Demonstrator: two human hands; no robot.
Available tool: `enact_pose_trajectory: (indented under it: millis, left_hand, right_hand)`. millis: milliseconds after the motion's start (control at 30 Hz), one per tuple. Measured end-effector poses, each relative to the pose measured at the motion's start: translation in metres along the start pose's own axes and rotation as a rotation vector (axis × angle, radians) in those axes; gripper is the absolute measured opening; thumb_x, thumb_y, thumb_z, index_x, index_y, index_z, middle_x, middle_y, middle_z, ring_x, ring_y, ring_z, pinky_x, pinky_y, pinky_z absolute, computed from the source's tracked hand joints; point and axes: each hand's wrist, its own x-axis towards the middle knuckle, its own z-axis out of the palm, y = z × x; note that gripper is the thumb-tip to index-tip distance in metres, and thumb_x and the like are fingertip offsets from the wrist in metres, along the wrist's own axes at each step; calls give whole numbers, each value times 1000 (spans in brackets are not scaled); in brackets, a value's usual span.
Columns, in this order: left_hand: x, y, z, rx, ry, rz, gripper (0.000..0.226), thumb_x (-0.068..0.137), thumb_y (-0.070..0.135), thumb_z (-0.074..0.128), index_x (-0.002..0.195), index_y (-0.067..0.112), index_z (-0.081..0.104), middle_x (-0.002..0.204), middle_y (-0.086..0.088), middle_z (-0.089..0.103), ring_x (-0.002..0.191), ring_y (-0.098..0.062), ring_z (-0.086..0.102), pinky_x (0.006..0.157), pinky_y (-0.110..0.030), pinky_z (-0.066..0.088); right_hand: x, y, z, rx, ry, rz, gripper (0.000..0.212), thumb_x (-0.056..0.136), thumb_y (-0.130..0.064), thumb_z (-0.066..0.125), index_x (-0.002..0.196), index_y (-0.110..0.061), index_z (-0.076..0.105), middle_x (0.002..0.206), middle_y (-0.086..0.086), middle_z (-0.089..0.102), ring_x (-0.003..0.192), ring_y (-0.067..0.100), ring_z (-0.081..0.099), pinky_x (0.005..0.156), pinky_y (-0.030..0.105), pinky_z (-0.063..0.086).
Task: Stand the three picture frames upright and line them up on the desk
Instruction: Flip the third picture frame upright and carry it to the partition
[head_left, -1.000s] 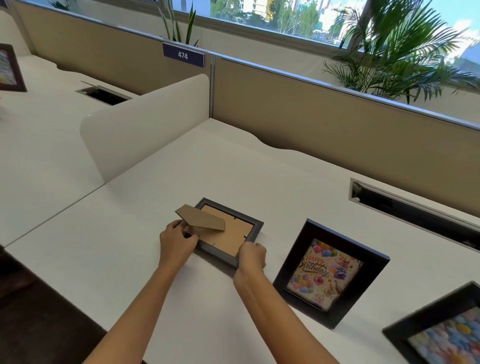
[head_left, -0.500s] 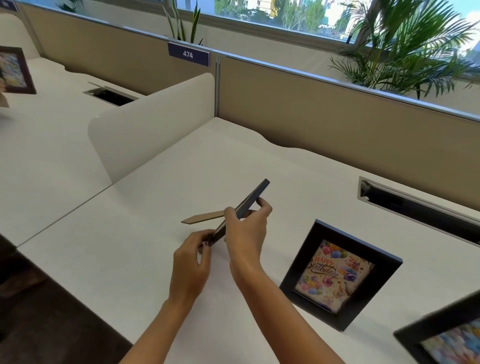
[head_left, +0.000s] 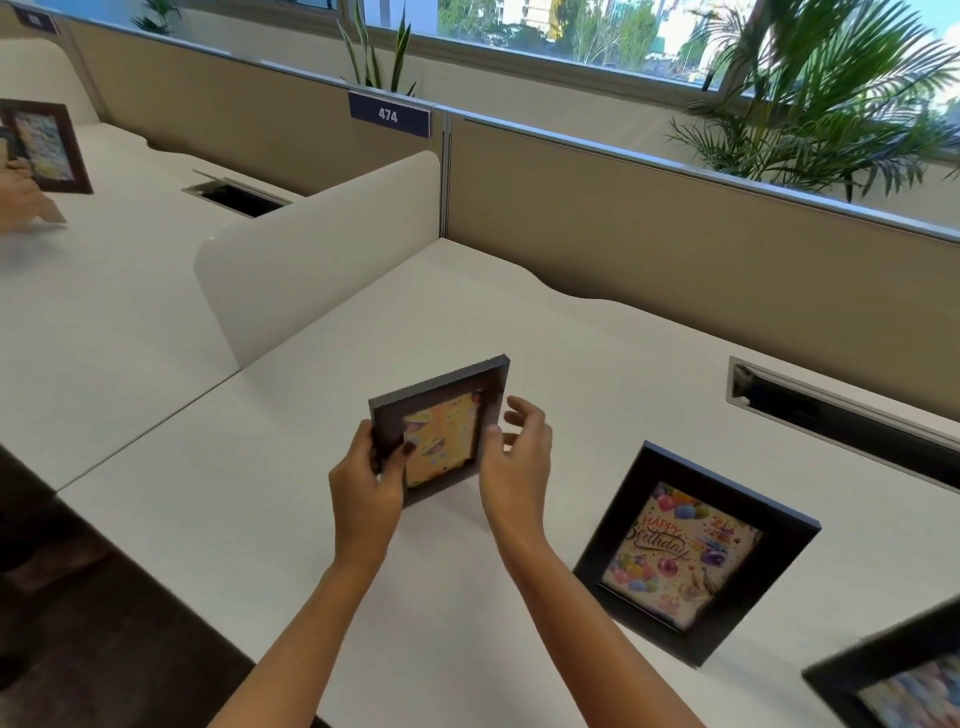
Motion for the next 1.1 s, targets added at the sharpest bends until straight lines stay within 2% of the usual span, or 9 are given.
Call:
enact_pose_trajectory:
  millis: [100,233,367,533,700,833,933,1000,1100]
  left_hand:
    - [13,-4,-2,-81,-55,-92,23,90,11,58,110,22,55,97,10,65,91,-2,63,68,-15,54]
    - [27,-8,-4,-125,-124,-146,25,93,12,53,116,22,53,103,7,64,96,-3,62,73,-17,52]
    - [36,-10,-7,-137,-151,-160,23,93,13,52,113,25,52,106,3,64,97,-4,62,75,-21,52]
    - [34,-17,-10,-145,-140,-176,16,91,20,56,107,19,57,102,1,67,96,-10,65,74,-24,56]
    - [23,-26,-9,-103,-108,-195,19,90,24,56,108,19,56,102,1,66,95,-12,65,70,-20,57]
    - [10,-33,-10,-89,-60,-220,27,89,23,58,116,17,53,107,0,63,95,-12,63,66,-14,53]
    - [1,-37,-10,-55,3,-223,27,91,23,56,117,17,54,107,1,62,94,-12,61,69,-16,49]
    - [-4,-39,-9,-40,51,-226,22,95,24,50,114,17,56,105,0,63,93,-11,61,66,-12,50]
    - [-6,-40,-7,-32,71,-237,21,98,22,44,112,19,59,103,0,64,92,-11,60,65,-8,47]
  right_hand:
    - [7,17,-2,-77,-67,16,41,94,-10,46,132,-22,37,132,0,42,118,14,46,95,32,50]
    - [12,34,2,-147,-208,-2,36,96,-6,41,130,-15,39,128,4,53,116,15,51,91,23,45]
    - [12,48,4,-198,-223,13,34,97,-5,38,131,-13,41,128,6,56,116,19,54,95,29,48]
    - [7,62,6,-217,-231,18,32,97,-4,38,128,-13,42,126,6,56,109,14,53,86,19,46]
    - [3,74,6,-249,-235,51,35,95,-4,43,128,-15,43,130,6,54,121,21,50,100,31,45]
    - [-4,82,1,-292,-172,-18,41,93,-6,49,130,-19,40,131,-1,48,124,14,39,97,17,32]
    - [-13,85,-4,-359,-119,-177,44,93,-9,49,134,-20,38,129,-10,41,124,4,32,97,2,23]
    - [-17,87,-6,-350,-117,-224,43,93,-10,49,134,-20,39,128,-12,42,122,2,36,96,-1,25]
    - [-18,91,-5,-269,-146,-153,39,94,-10,49,131,-20,43,127,-4,51,111,7,51,90,9,40]
